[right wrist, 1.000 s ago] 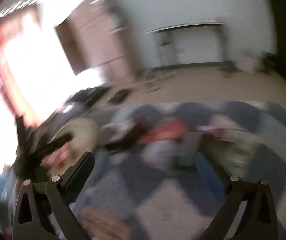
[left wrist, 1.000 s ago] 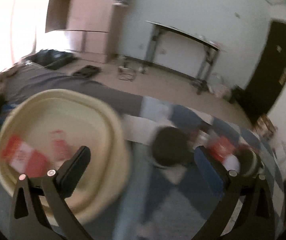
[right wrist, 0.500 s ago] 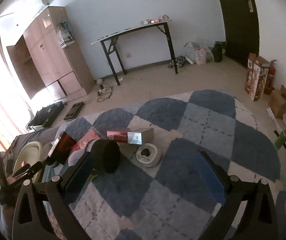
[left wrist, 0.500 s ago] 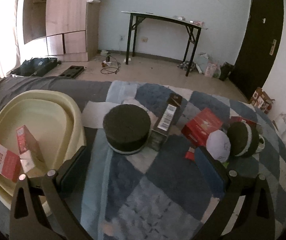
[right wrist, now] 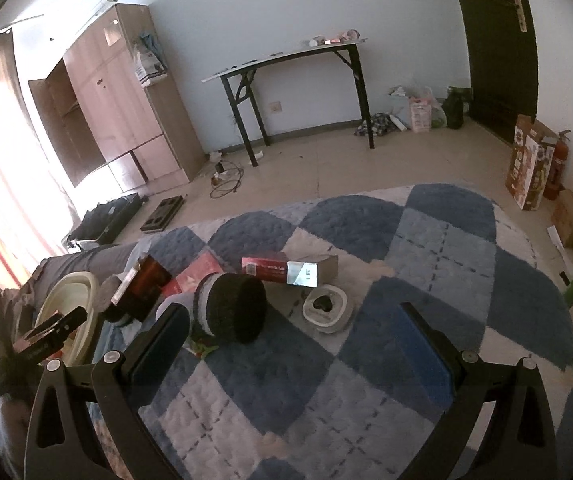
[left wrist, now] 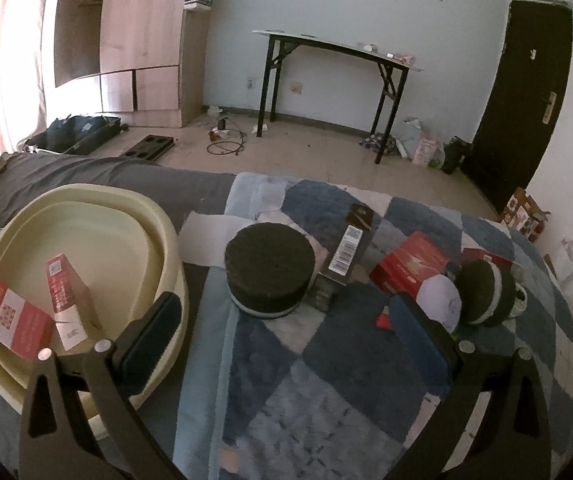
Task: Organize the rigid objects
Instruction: 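Move both tools back toward the remaining objects on the quilt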
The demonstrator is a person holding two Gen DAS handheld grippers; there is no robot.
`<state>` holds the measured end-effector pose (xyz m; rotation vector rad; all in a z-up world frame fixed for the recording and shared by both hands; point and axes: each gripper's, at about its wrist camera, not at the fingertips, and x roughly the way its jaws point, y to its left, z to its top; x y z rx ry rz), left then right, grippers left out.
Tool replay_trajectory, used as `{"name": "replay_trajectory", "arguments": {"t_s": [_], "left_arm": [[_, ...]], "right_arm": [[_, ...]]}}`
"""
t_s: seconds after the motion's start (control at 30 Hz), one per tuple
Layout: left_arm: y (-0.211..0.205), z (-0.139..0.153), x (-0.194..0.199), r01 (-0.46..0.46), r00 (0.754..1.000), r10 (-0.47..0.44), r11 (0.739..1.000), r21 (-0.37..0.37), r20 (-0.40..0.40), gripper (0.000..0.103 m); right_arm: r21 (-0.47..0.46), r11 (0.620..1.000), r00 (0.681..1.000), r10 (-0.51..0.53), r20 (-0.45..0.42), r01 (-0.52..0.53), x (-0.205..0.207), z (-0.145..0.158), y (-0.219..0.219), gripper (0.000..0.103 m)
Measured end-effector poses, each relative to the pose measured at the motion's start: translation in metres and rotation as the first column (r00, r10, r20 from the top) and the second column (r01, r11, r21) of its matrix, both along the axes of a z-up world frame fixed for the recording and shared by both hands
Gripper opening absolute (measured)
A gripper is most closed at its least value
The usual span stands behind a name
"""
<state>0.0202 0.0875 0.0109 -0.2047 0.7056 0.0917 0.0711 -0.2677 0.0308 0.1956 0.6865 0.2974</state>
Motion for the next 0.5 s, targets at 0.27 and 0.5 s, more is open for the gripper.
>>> {"name": "replay_trajectory", "arguments": {"t_s": [0.27, 0.5], "left_arm": [[-0.01, -0.004, 0.001, 0.027, 1.0, -0.026, 0.999, 0.018, -0.015, 0.103], [-0.013, -0.004, 0.001, 0.035, 0.999, -0.035, 0.999, 0.022, -0.017, 0.103]], "right_arm": [[0.004, 1.0, 1.0, -0.007, 0.002, 0.007, 0.0, 0.0, 0.0, 0.103], [0.005, 1.0, 1.0, -0.007, 0.004, 0.007, -0.001, 0.0, -0.001, 0.103]]}}
